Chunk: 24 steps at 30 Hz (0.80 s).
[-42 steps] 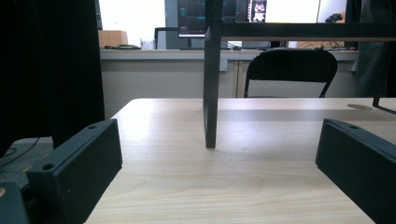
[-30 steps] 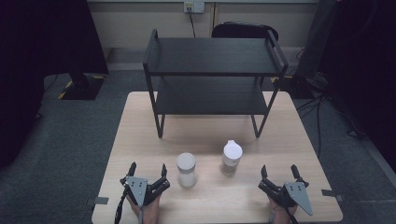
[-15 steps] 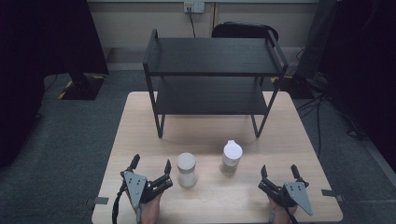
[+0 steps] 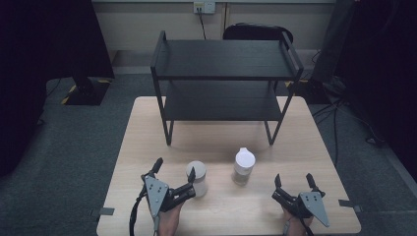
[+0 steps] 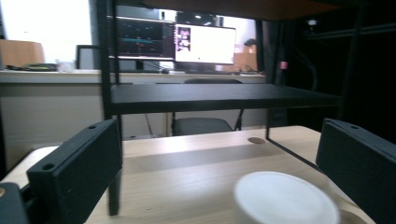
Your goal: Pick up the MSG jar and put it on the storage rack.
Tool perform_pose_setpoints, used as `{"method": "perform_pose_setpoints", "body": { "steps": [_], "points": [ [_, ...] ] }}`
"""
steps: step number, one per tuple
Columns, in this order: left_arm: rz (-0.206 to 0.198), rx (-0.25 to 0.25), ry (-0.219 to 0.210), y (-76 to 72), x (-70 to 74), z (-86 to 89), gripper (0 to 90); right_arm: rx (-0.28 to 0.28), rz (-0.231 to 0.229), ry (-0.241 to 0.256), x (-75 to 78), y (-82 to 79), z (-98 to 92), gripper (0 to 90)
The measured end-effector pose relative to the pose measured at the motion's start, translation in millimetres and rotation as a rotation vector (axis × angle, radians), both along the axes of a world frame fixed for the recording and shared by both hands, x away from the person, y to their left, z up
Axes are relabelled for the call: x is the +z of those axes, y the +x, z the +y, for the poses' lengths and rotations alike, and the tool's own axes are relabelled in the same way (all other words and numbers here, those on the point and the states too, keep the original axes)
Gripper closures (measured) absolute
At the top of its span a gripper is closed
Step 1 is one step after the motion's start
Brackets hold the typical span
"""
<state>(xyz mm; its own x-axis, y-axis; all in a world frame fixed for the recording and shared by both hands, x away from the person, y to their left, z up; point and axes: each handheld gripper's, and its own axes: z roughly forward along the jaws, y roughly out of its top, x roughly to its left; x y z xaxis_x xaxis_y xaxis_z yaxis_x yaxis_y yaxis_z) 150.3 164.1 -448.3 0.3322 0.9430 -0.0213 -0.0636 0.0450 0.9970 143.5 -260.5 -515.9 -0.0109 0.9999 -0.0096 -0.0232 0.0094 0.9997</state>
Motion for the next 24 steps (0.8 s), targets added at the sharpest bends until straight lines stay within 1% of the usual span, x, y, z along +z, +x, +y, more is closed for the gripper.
{"method": "perform_pose_setpoints", "body": {
  "steps": [2, 6, 7, 10, 13, 15, 18, 19, 22, 24],
  "points": [
    [0.002, -0.013, 0.005, 1.7, -1.4, -3.3, 0.0, 0.0, 0.0, 0.0, 0.0, 0.0, 0.0, 0.0],
    [0.03, -0.033, 0.008, 5.1, -5.0, -9.6, 0.0, 0.0, 0.0, 0.0, 0.0, 0.0, 0.0, 0.0],
    [0.031, -0.034, 0.01, 5.4, -6.5, -11.1, 0.2, 0.0, 0.0, 0.0, 0.0, 0.0, 0.0, 0.0],
    [0.043, -0.039, 0.033, 6.8, -10.4, -16.1, 0.3, 0.0, -0.001, 0.001, -0.2, -0.1, 0.0, 0.0],
    [0.064, -0.048, 0.043, 9.6, -15.7, -19.5, 0.4, -0.001, -0.004, 0.002, -0.7, -0.5, 0.2, 0.0],
    [0.076, -0.044, 0.049, 10.7, -18.6, -21.7, 0.4, -0.002, -0.004, 0.002, -0.6, -0.5, 0.2, 0.0],
    [0.099, -0.036, 0.04, 12.9, -21.7, -25.0, 0.3, -0.002, -0.004, 0.002, -0.7, -0.5, 0.4, 0.0],
    [0.097, -0.035, 0.039, 13.3, -23.8, -26.0, 0.3, -0.003, -0.004, 0.001, -0.7, -0.6, 0.4, 0.0],
    [0.111, -0.032, 0.047, 15.1, -26.0, -29.6, 0.4, -0.003, -0.006, 0.001, -0.9, -0.8, 0.4, 0.0],
    [0.111, -0.032, 0.039, 15.4, -28.5, -30.3, 1.1, -0.003, -0.005, 0.0, -0.9, -0.7, 0.5, 0.0]
  ]
}}
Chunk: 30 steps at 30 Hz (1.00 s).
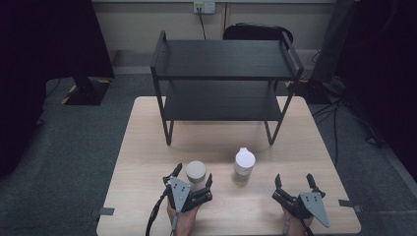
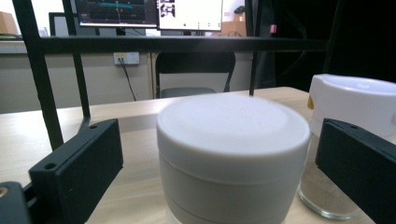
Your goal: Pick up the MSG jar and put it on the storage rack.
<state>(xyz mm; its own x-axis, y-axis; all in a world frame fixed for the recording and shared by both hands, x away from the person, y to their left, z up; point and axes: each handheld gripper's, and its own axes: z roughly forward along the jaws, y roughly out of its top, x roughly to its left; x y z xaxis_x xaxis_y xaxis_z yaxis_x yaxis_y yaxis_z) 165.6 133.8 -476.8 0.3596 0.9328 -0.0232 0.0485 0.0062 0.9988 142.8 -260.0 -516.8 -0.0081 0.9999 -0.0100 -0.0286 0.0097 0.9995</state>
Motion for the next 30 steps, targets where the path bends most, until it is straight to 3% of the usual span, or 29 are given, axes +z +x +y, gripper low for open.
{"method": "perform_pose_setpoints", "body": {
  "steps": [7, 15, 20, 30],
  "points": [
    [0.012, -0.011, -0.034, -0.8, -3.3, 3.0, 12.2, -0.001, -0.001, 0.0, -0.1, -0.1, 0.2, 0.0],
    [0.025, -0.015, -0.017, 0.6, -2.4, 2.0, 22.1, -0.003, -0.002, -0.001, -0.3, -0.3, 0.4, 0.0],
    [0.023, -0.013, -0.01, 0.9, -5.0, 0.9, 32.9, -0.002, -0.003, -0.001, -0.4, -0.3, 0.2, 0.0],
    [0.032, -0.024, -0.02, 1.9, -3.8, 3.4, 33.9, -0.003, -0.002, 0.001, -0.4, -0.3, 0.4, 0.0]
  ]
}}
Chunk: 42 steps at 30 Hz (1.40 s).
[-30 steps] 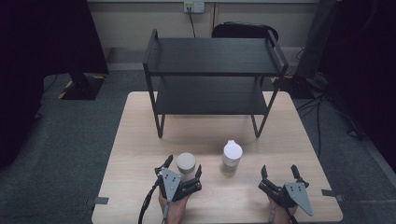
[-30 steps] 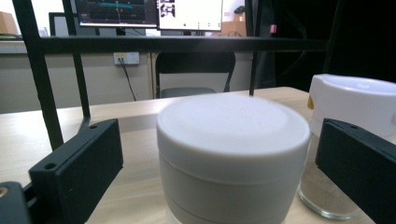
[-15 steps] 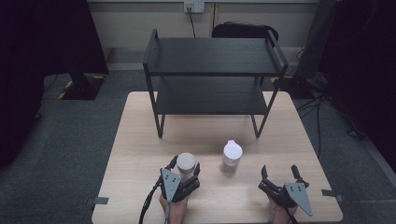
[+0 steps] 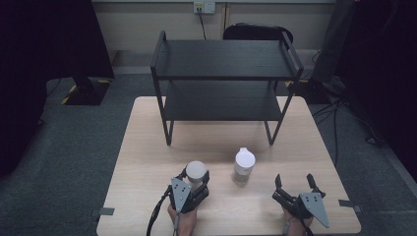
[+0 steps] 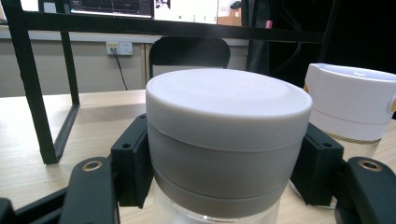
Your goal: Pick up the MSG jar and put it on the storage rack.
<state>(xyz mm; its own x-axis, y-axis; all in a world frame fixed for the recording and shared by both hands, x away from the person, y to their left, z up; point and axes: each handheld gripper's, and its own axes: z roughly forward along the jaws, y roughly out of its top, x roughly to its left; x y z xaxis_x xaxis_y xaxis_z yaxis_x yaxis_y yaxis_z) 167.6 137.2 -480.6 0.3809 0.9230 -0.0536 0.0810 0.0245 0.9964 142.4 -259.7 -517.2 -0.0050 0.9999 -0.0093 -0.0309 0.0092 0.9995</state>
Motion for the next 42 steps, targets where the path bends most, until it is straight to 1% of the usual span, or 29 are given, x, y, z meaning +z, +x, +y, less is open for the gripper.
{"method": "perform_pose_setpoints", "body": {
  "steps": [4, 7, 12, 15, 20, 22, 26, 29, 32, 35, 37, 38, 42],
  "points": [
    [0.006, 0.002, 0.003, 0.1, 1.9, -0.8, 34.0, 0.001, 0.0, -0.001, 0.1, 0.0, -0.1, 0.0],
    [-0.001, 0.001, 0.0, -0.3, 0.2, -0.4, 34.1, 0.001, 0.001, -0.001, 0.2, 0.1, 0.0, 0.0],
    [0.002, -0.003, 0.001, 0.1, 1.3, 0.7, 34.2, 0.0, 0.002, -0.001, 0.3, 0.2, 0.1, 0.0],
    [-0.005, -0.008, 0.005, -1.2, 0.2, 2.0, 34.2, -0.002, 0.002, 0.0, 0.3, 0.1, 0.4, 0.0],
    [-0.002, -0.014, -0.004, -2.9, 1.5, 3.8, 34.2, -0.002, 0.003, 0.001, 0.4, 0.2, 0.4, 0.0],
    [-0.007, -0.019, -0.003, -3.4, 2.7, 4.5, 34.2, -0.003, 0.001, 0.003, 0.2, 0.1, 0.3, 0.0],
    [-0.018, -0.042, 0.004, -2.6, 6.6, 8.5, 34.3, -0.001, 0.002, 0.002, 0.4, 0.2, 0.1, 0.0],
    [-0.022, -0.066, 0.001, -1.4, 9.1, 13.4, 34.3, 0.0, 0.003, 0.001, 0.4, 0.2, 0.0, 0.0],
    [-0.031, -0.091, 0.013, -0.9, 12.6, 17.3, 34.2, -0.001, 0.003, 0.002, 0.5, 0.2, 0.0, 0.0],
    [-0.035, -0.12, 0.021, -0.2, 17.3, 21.2, 34.3, 0.0, 0.005, 0.001, 0.8, 0.4, -0.1, 0.0],
    [-0.042, -0.139, 0.016, 0.3, 22.0, 24.1, 34.2, -0.001, 0.005, 0.001, 0.8, 0.4, 0.1, 0.0],
    [-0.042, -0.139, 0.016, 0.3, 22.0, 24.1, 34.3, -0.001, 0.005, 0.001, 0.8, 0.4, 0.1, 0.0],
    [-0.045, -0.178, 0.023, 6.1, 32.5, 31.3, 34.3, 0.0, 0.004, 0.002, 0.7, 0.3, -0.2, 0.0]
  ]
}}
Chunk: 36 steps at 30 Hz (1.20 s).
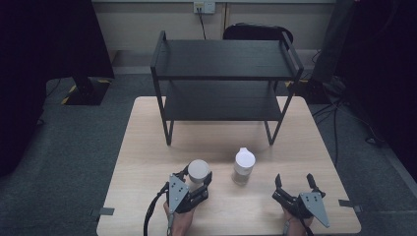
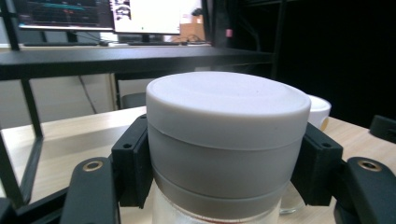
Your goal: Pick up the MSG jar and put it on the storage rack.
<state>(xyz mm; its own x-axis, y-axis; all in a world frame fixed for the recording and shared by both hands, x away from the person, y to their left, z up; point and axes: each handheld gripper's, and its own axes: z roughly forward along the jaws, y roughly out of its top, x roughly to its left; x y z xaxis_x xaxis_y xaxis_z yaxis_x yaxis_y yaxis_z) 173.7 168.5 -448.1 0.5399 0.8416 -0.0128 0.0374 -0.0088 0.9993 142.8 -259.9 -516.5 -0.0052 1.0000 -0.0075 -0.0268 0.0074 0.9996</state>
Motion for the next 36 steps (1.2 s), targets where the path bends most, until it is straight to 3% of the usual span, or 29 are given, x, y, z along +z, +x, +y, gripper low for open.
{"method": "perform_pose_setpoints", "body": {
  "steps": [7, 11, 20, 27, 31, 36],
  "points": [
    [-0.011, -0.063, -0.028, 10.8, 21.1, 13.8, 34.3, 0.001, 0.001, 0.0, 0.1, 0.0, -0.1, 0.0],
    [-0.035, -0.106, 0.008, 16.9, 41.1, 20.9, 34.3, 0.003, 0.004, -0.002, 0.6, 0.3, -0.4, 0.0],
    [-0.086, -0.163, -0.009, 33.7, 75.7, 32.6, 34.3, 0.003, 0.004, -0.003, 0.7, 0.3, -0.5, 0.0],
    [-0.118, -0.231, 0.011, 61.2, 116.0, 43.9, 34.3, 0.004, 0.004, -0.003, 0.7, 0.3, -0.6, 0.0],
    [-0.124, -0.256, -0.014, 78.7, 137.9, 48.5, 34.3, 0.005, 0.004, -0.002, 0.7, 0.3, -0.7, 0.0],
    [-0.101, -0.292, -0.053, 97.5, 170.4, 54.6, 34.3, 0.012, 0.005, -0.002, 0.8, 0.3, -1.9, 0.0]
  ]
}}
